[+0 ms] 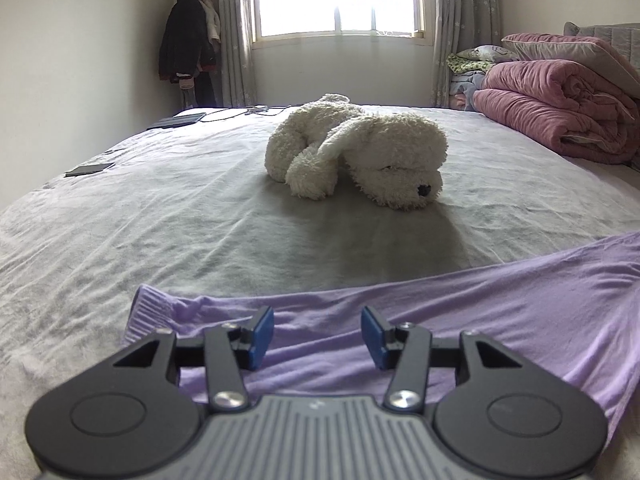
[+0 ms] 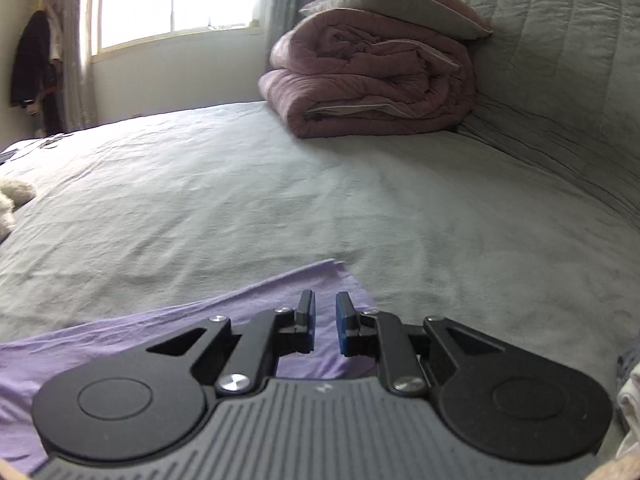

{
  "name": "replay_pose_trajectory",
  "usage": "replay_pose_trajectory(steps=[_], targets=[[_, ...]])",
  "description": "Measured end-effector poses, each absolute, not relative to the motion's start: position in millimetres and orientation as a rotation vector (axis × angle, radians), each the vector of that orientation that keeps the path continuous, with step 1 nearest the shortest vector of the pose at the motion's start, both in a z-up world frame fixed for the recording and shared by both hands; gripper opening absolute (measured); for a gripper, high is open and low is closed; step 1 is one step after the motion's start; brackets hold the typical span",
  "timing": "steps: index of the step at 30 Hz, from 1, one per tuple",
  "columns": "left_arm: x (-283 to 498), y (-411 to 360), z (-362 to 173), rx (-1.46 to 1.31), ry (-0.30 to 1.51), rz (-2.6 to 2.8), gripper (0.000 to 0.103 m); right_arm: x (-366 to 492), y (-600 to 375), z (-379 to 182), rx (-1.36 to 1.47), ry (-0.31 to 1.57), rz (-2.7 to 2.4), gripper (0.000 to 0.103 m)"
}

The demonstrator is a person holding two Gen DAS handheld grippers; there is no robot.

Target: Fold clothes

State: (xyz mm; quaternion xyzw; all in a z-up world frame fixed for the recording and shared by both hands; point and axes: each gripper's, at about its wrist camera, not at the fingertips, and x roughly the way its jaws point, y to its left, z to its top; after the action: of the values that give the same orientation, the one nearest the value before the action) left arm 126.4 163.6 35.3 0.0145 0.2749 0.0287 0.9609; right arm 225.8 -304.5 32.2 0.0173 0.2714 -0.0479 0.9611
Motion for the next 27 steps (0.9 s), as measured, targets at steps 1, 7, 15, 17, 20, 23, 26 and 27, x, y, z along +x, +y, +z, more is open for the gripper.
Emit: replay_pose_trajectory(steps=[1,7,15,17,20,23,26,27], targets=[[124,158,35,0.019,0.562,0.031,0.050,227,-293,33,0.025,0.561,-0.013,0.016],[108,125,32,0.016,0.585,-0.111,0.050,211,-203,43,-0.080,0.572,0.459,0.016],[105,111,17,0.064,0.622,-0.143,0.053,213,-168,19,-0.138,0.628,0.560,0.017],[105,111,18,0.059,0.624,-0.139,0.054,217,-171,13,-0.136,0.637,0.515,0.017],[102,110,21,0.072,0.606,-0.131,0.054,223,-184,10,-0.125,0.616,0.411,0.015],[96,106,26,0.095,0.573,-0.134,0.054,226,-190,10,-0.129,0.602,0.337,0.020],[86,100,35,0.117,0.545,-0.190,0.054,229,-196,9,-0.137,0.588,0.262,0.026],[83,98,36,0.119,0.545,-0.210,0.053,230,-198,9,-0.139,0.583,0.237,0.026]])
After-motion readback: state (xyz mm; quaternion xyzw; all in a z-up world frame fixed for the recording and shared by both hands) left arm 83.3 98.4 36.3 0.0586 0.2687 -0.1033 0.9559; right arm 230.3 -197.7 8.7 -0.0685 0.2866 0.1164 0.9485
